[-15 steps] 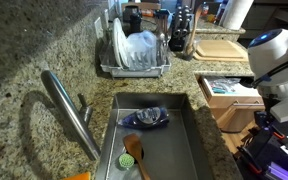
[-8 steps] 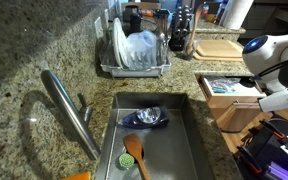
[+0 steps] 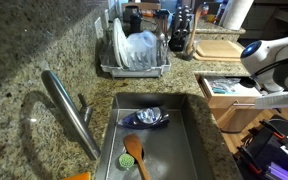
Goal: Close the open drawer
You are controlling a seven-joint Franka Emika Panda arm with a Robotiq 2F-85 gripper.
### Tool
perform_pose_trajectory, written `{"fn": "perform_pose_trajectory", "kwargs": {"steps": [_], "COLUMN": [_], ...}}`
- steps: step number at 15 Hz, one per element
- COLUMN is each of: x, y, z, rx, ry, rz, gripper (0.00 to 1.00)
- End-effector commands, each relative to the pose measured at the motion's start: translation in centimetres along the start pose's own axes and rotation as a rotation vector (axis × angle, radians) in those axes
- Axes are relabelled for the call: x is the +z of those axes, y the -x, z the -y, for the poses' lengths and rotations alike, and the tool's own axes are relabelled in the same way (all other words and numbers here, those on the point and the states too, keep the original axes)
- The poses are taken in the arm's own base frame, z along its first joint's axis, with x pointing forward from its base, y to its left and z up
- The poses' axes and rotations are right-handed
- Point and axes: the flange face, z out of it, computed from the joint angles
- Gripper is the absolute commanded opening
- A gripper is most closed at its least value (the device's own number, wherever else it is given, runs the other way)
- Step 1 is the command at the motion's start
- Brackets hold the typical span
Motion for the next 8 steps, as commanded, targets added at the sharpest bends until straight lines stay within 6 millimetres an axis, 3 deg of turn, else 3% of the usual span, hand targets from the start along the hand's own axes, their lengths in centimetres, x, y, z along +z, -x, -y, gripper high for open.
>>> {"fn": "perform_pose_trajectory", "kwargs": {"steps": [1,3,6,7,8], "x": [3.6,5.6,8.8,6.9,7.8], "y": [-2.1,-3.5,-4.7,-4.1,-4.5], "z": [1.9,2.8,4.2,3.3,3.7], "rx": [0.19,0.319,0.371,0.355,0.367], "ry": [0.066,0.075,0.082,0.076,0.083], "rz": [-0.017,-0.01,0.186,0.093,0.13], "gripper": [1.0,1.0,1.0,1.0,1.0]}}
